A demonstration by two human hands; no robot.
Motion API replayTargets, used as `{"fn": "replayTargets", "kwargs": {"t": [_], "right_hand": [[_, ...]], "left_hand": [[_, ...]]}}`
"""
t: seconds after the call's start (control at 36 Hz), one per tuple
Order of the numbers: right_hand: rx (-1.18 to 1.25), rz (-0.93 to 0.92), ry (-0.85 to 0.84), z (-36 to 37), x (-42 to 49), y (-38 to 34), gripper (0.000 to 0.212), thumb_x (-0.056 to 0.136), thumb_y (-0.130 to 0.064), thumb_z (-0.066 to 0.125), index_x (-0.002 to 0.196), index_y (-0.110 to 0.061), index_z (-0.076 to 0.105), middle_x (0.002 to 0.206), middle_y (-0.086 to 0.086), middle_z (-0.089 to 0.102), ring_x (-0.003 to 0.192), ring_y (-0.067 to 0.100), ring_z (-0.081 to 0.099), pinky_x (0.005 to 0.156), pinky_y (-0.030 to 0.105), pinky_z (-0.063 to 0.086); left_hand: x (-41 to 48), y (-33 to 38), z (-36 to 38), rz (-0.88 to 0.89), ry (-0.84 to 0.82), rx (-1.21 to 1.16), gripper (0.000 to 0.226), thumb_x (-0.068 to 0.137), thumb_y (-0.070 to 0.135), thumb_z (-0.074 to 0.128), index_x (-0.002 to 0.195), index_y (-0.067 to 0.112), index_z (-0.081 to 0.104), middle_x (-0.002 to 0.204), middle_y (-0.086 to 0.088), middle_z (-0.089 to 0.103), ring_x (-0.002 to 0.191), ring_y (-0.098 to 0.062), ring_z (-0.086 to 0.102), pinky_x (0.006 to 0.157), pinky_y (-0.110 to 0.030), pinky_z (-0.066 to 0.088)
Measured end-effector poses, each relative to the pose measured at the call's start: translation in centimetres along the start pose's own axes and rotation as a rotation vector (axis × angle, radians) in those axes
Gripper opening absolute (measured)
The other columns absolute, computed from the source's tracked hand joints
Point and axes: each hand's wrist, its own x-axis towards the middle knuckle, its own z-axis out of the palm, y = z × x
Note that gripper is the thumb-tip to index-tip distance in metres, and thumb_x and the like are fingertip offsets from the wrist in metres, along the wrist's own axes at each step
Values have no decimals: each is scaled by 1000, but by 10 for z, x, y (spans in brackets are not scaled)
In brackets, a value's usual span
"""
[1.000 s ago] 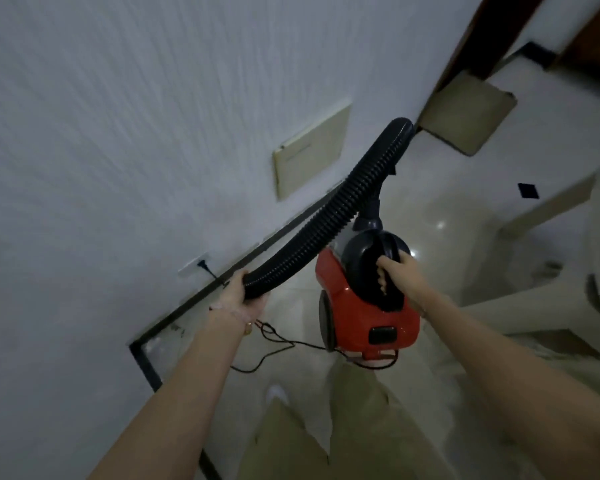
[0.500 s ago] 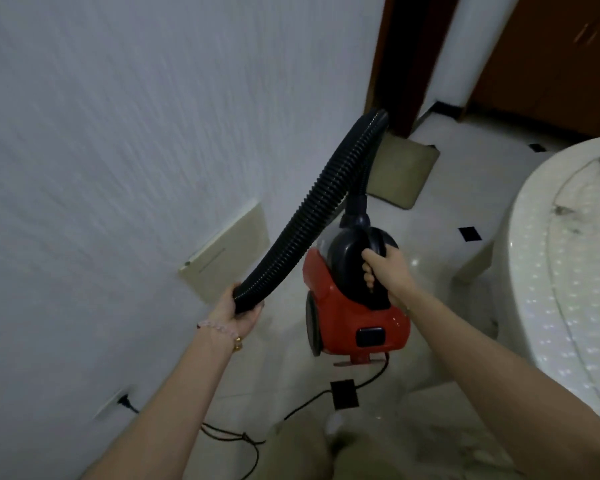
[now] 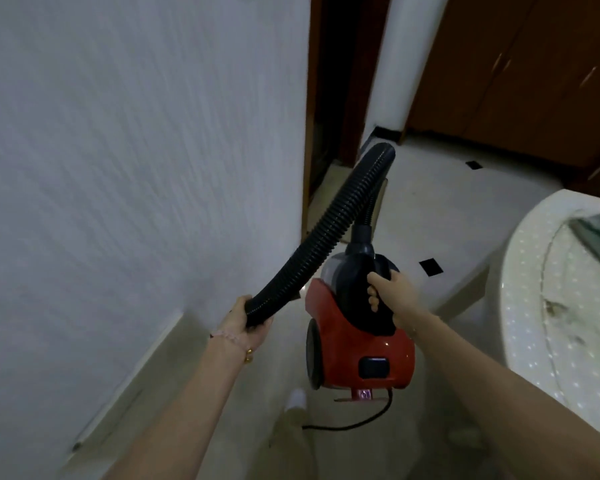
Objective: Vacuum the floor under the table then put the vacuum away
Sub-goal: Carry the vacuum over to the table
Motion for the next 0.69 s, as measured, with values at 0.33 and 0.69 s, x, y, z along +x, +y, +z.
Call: {"fn": "replayTargets", "kwargs": {"t": [0.33,0.69], "right_hand": [[114,-11,148,-49,165,-98,12,94,-7,46,82,-10,44,57,5,40,42,14,37,40,26,33],[154,76,167,-150,388,-186,8,91,-6,48,83,-7,50,57,6,45,45,17,40,41,25,34]], "left_hand": [[109,43,202,-85,0,112,13,95,13,53,86,4,50,83,-13,51,75,-20,54,34,-28,52],[249,30,446,-45,21,185,7,93,13,58,92,6,56,91,-15,55,77,-24,55,86,-27,50]]}}
